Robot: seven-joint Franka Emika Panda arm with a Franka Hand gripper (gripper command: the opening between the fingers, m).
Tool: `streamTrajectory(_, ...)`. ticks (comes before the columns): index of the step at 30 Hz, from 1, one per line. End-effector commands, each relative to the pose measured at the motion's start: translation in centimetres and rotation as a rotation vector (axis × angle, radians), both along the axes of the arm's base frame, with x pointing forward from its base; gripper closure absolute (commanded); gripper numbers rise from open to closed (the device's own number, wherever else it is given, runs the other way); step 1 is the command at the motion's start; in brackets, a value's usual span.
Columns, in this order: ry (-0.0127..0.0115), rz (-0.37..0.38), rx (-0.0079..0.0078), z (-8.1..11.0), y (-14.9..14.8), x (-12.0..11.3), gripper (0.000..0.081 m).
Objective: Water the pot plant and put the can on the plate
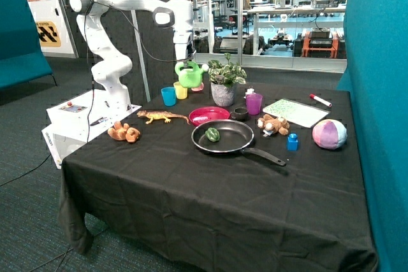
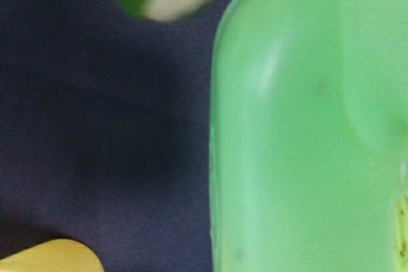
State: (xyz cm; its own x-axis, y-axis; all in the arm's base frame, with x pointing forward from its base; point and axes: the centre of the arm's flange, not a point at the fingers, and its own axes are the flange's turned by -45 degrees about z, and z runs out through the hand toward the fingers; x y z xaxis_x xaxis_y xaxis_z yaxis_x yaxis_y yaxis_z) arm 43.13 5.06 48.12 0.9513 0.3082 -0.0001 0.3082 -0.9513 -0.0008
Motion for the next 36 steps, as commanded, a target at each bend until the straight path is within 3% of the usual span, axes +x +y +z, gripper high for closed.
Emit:
streamTrajectory(1,-0.0003,-0.082,-0.0008,-0.1,-2.6,-0.2,0.0808)
streamTrajectory(19,-0.0003,-0.238,-0.0008,-0.5,-7.6,0.8,0.0808)
streamTrajectory(36,-0.0002,-0.290,-0.0008,-1.4,-9.7,2.8,0.0808)
